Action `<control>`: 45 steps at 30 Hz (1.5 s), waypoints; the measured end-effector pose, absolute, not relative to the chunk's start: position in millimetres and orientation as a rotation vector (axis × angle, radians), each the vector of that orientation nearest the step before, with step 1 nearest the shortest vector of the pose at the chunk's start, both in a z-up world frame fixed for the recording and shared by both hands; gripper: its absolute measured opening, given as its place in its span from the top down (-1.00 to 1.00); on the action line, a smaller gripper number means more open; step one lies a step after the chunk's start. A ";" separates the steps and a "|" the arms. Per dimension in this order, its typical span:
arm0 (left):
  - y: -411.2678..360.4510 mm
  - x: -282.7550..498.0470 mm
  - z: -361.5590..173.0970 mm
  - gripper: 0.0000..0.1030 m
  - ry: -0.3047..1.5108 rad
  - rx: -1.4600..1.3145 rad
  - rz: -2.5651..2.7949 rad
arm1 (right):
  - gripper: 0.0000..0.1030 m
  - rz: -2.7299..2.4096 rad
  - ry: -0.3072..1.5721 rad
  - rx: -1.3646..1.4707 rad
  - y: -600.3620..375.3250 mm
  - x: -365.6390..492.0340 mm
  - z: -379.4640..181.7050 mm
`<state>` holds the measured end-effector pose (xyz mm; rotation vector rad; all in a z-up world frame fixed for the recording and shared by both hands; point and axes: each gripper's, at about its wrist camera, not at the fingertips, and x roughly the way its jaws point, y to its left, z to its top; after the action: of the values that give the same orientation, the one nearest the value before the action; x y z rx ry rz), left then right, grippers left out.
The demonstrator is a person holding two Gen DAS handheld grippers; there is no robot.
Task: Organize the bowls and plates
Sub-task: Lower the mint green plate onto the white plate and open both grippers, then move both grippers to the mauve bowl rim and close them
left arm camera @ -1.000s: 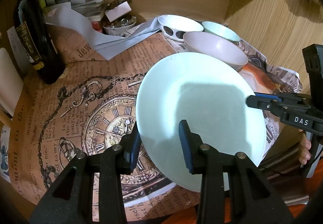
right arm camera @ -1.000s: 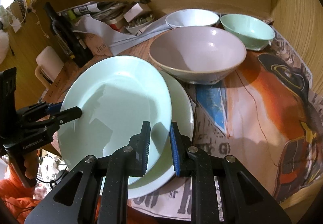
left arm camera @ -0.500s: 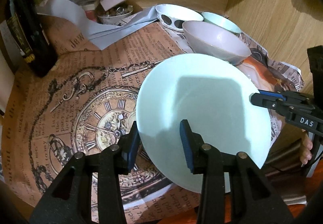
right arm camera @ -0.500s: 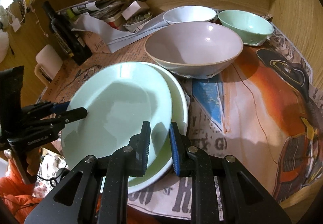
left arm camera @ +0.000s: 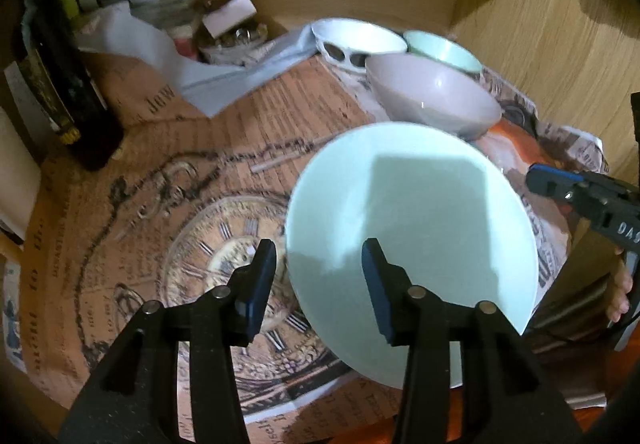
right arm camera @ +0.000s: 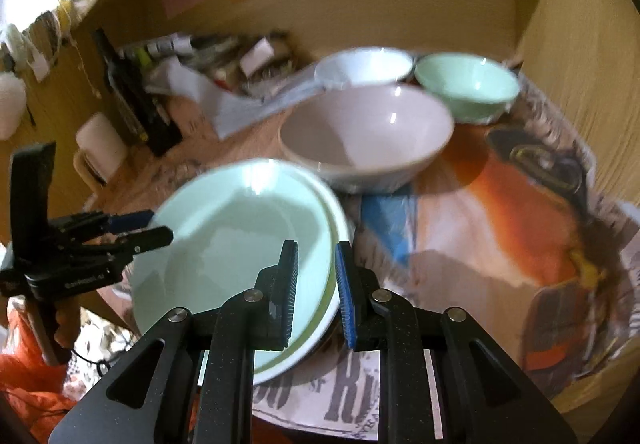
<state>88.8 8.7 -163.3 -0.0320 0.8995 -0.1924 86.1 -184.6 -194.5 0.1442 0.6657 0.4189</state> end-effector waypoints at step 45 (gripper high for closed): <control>-61.1 263.0 -158.3 -0.40 0.958 0.045 -0.278 | 0.09 0.277 0.733 0.156 -234.1 217.3 -217.1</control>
<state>263.0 -61.1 -158.3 0.0449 0.9585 -0.2782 217.3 -234.1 -217.1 0.1563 0.7328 0.2770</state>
